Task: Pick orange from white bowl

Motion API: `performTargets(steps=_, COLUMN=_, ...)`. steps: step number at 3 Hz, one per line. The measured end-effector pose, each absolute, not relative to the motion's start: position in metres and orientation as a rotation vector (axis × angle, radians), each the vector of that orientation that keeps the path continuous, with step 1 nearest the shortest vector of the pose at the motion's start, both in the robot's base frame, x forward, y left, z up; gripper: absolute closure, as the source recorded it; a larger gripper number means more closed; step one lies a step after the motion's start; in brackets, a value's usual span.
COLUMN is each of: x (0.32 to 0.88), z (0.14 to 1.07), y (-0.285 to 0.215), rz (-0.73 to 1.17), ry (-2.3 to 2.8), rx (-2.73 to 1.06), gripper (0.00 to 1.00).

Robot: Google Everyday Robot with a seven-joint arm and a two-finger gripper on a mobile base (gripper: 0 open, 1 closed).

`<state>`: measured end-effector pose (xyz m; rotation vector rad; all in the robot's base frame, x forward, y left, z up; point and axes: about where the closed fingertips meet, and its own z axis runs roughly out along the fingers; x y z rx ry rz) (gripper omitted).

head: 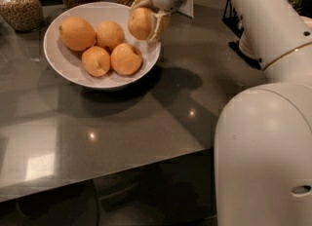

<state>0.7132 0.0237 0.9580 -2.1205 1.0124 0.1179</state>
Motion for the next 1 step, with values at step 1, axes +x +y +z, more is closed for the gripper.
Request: performTargets(steps=1, x=0.7051, z=0.9868, y=0.0068, rz=0.157, ry=1.028, rx=-2.021, gripper=1.00)
